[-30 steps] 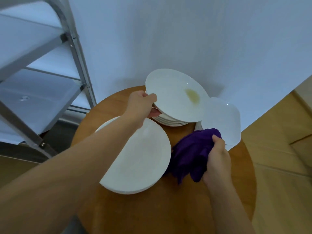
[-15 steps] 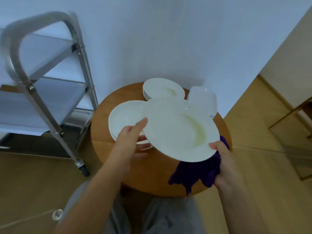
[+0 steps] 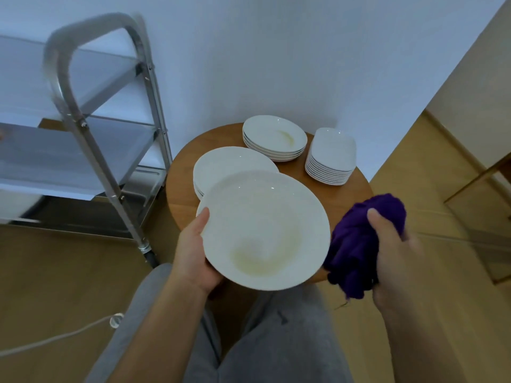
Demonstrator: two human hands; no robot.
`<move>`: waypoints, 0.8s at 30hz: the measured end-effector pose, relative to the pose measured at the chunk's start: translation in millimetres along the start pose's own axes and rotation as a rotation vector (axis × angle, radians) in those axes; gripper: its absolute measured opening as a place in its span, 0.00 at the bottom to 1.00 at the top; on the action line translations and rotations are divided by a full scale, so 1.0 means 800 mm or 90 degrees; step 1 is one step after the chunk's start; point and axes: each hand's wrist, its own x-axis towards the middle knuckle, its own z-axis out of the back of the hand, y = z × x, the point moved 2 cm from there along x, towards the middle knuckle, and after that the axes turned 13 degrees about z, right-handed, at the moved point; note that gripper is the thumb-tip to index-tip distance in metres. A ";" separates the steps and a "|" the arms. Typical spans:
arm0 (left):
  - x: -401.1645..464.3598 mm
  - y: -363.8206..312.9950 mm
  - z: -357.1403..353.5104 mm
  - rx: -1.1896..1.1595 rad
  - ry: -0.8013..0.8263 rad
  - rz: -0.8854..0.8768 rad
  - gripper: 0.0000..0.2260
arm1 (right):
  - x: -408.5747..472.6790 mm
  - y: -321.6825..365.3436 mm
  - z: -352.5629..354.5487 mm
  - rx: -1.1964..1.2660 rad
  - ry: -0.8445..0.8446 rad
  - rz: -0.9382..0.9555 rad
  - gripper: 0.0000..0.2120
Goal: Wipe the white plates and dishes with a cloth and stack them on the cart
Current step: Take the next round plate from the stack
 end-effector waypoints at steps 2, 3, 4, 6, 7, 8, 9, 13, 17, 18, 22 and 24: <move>-0.001 0.001 -0.001 -0.008 0.002 -0.008 0.09 | -0.017 0.024 -0.009 -0.046 0.092 0.088 0.06; -0.002 0.002 -0.003 -0.009 0.010 -0.010 0.10 | -0.027 0.031 -0.017 -0.100 0.177 0.136 0.08; -0.003 0.002 -0.004 -0.007 0.023 -0.009 0.10 | -0.037 0.034 -0.024 -0.186 0.284 0.194 0.10; -0.004 0.002 -0.006 0.004 0.055 0.000 0.12 | -0.051 0.030 -0.038 -0.409 0.565 0.275 0.20; -0.004 0.001 -0.006 0.010 0.069 0.008 0.12 | -0.054 0.022 -0.042 -0.506 0.708 0.288 0.25; -0.005 0.001 -0.004 0.017 0.079 0.015 0.13 | -0.054 0.015 -0.043 -0.578 0.826 0.295 0.28; -0.006 0.000 -0.002 0.022 0.085 0.021 0.13 | -0.052 0.010 -0.044 -0.612 0.911 0.315 0.29; -0.007 0.007 0.005 0.018 0.084 0.082 0.14 | -0.058 -0.009 -0.058 -0.588 1.077 0.376 0.27; -0.004 0.022 0.006 0.076 0.046 0.144 0.23 | -0.074 -0.032 -0.082 -0.619 1.022 0.425 0.30; -0.004 0.023 0.007 0.088 0.045 0.138 0.24 | -0.077 -0.037 -0.086 -0.620 0.991 0.443 0.30; -0.003 0.014 0.009 0.120 0.063 0.090 0.22 | -0.088 -0.052 -0.097 -0.612 0.872 0.520 0.27; -0.003 0.011 0.009 0.113 0.074 0.066 0.22 | -0.086 -0.057 -0.107 -0.623 0.814 0.553 0.28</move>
